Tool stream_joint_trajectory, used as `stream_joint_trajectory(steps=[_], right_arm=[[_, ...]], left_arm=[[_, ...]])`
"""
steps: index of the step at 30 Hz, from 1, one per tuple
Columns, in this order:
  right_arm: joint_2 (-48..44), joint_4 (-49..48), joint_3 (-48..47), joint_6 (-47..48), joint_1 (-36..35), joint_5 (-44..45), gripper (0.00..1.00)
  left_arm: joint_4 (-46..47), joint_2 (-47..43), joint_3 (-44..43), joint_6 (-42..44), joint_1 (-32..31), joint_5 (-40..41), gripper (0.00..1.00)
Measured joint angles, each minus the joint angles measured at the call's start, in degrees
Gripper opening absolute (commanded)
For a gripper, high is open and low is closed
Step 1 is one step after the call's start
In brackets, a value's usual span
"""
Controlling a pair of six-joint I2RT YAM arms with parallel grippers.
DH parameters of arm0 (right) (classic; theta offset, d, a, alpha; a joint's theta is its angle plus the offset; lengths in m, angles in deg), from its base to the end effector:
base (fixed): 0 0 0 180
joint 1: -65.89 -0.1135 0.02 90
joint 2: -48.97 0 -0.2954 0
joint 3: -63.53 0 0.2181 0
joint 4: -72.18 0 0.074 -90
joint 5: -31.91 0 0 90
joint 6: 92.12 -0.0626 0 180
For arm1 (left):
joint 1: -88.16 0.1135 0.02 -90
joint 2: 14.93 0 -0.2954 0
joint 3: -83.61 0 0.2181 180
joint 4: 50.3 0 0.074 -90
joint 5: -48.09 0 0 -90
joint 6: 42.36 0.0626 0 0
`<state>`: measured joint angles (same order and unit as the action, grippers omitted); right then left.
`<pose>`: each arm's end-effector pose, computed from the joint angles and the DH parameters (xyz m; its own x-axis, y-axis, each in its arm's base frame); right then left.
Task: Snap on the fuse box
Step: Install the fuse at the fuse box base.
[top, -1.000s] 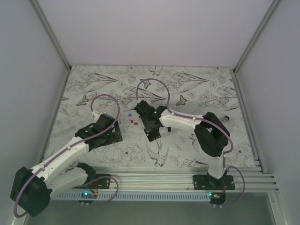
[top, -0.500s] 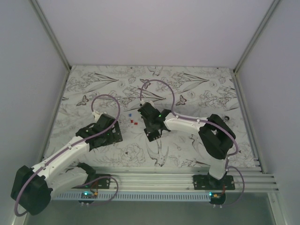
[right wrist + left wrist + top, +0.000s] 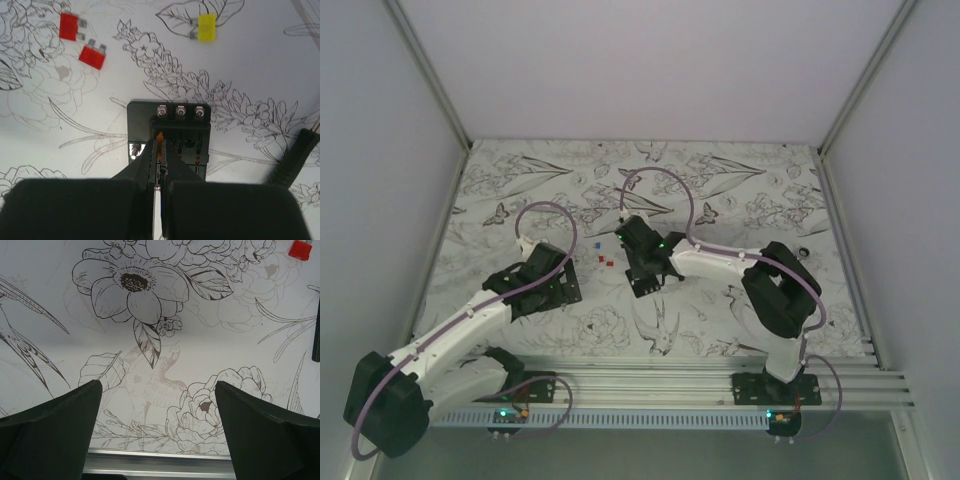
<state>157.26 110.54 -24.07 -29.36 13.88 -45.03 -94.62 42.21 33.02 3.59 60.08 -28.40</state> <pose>0.2488 0.2956 0.2012 -0.7880 -0.2846 -0.5460 -0.3774 0.9239 0.0631 0.1494 -0.0631 0.2321 -0.7197 -0.3823 -0.5796 -0.2404 0.9203 -0.3085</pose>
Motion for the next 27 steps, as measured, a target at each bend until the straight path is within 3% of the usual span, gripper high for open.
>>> stream_joint_trajectory(steps=[8, 18, 27], right_arm=[[-1.4, 2.2, 0.3, 1.4, -0.1, -0.1, 0.00], [0.9, 7.3, -5.1, 6.6, -0.1, -0.9, 0.26], [-1.0, 5.0, -3.8, 10.1, 1.8, -4.2, 0.41]], left_arm=[[0.0, 1.0, 0.0, -0.2, 0.0, 0.0, 0.99], [-0.2, 2.7, -2.8, -0.3, 0.0, 0.1, 0.95], [0.0, 13.7, -12.9, 0.9, 0.0, 0.1, 0.92]])
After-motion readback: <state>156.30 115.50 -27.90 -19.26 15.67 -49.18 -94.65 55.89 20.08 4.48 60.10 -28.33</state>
